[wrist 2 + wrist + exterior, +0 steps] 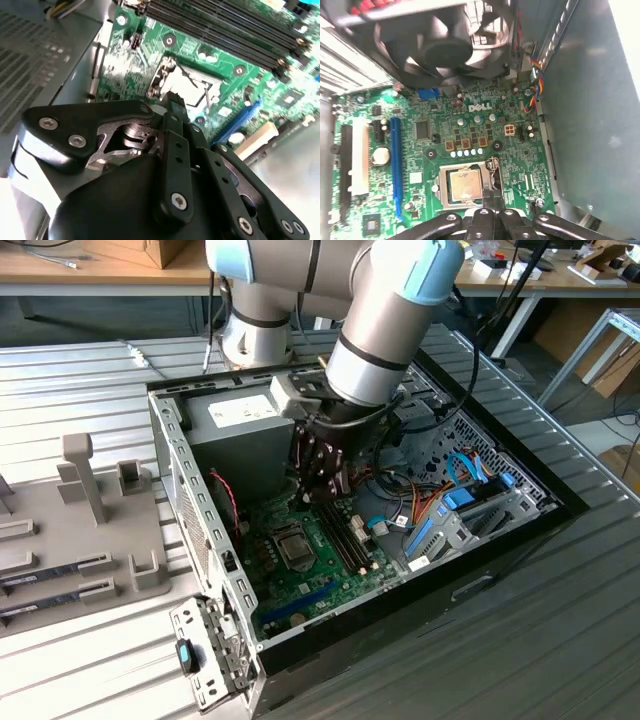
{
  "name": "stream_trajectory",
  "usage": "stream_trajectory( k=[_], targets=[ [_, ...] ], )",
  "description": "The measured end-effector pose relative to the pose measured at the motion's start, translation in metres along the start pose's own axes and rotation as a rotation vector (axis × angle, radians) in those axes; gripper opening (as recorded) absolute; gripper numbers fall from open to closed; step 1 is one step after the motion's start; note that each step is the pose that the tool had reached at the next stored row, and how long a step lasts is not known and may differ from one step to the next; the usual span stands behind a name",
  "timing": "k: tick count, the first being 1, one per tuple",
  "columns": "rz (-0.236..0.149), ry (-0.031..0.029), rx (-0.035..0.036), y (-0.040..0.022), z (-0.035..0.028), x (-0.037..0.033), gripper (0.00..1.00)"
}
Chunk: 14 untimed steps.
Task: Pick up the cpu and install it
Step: 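Install the first cpu locking lever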
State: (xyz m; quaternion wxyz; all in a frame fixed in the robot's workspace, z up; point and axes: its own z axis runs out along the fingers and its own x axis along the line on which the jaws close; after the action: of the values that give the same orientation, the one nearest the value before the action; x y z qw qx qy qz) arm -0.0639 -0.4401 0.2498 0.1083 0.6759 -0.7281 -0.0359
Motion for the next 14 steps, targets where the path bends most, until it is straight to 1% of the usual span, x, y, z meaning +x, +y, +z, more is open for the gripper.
stream_trajectory(
  k=[1,2,3,4,5,6,7,8,9,10,11,12,13,14],
  targets=[
    [0.000,0.0002,-0.0002,0.0009,-0.0046,0.0005,0.11],
    [0.000,-0.0012,0.0000,0.0009,-0.0044,0.0005,0.11],
    [0.000,-0.0012,0.0015,0.0009,-0.0045,0.0005,0.11],
    [0.001,-0.0019,0.0152,0.0009,-0.0045,0.0006,0.11],
    [0.003,-0.0031,0.0307,0.0009,-0.0045,0.0005,0.11],
    [0.007,-0.0061,0.0701,0.0011,-0.0044,0.0005,0.11],
    [0.009,-0.0076,0.0929,0.0013,-0.0044,0.0005,0.11],
    [0.010,-0.0088,0.1101,0.0015,-0.0043,0.0004,0.11],
    [0.013,-0.0105,0.1342,0.0017,-0.0043,0.0005,0.11],
    [0.014,-0.0116,0.1512,0.0020,-0.0042,0.0005,0.11],
    [0.017,-0.0139,0.1789,0.0023,-0.0041,0.0004,0.11],
    [0.018,-0.0146,0.1847,0.0024,-0.0040,0.0004,0.11],
    [0.018,-0.0149,0.1879,0.0024,-0.0039,0.0004,0.11],
    [0.018,-0.0148,0.1927,0.0026,-0.0041,0.0005,0.11]
  ],
)
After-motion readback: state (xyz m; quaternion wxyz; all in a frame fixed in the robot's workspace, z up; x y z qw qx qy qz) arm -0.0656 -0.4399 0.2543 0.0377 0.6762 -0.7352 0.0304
